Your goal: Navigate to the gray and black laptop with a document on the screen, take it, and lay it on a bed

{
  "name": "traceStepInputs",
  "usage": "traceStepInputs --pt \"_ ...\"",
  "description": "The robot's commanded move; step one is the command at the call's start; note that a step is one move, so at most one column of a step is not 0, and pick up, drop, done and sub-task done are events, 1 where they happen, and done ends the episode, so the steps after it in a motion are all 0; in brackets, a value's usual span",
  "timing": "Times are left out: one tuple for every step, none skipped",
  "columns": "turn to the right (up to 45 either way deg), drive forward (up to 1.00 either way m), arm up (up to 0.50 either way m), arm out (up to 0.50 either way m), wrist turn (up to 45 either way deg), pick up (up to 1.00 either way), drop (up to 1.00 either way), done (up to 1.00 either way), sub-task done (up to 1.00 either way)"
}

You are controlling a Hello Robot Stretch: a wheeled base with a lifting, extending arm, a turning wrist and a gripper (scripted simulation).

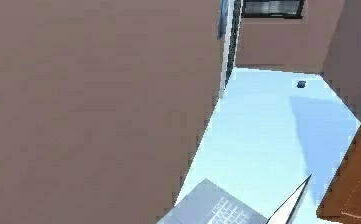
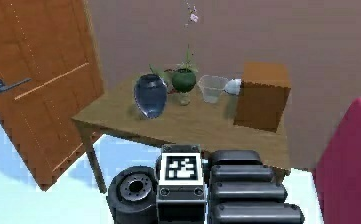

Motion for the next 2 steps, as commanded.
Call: traceStepInputs --pt "45.0 0.0 0.0 0.0 0.0 0.0 0.0 0.0 0.0" --pt "45.0 0.0 0.0 0.0 0.0 0.0 0.0 0.0 0.0"
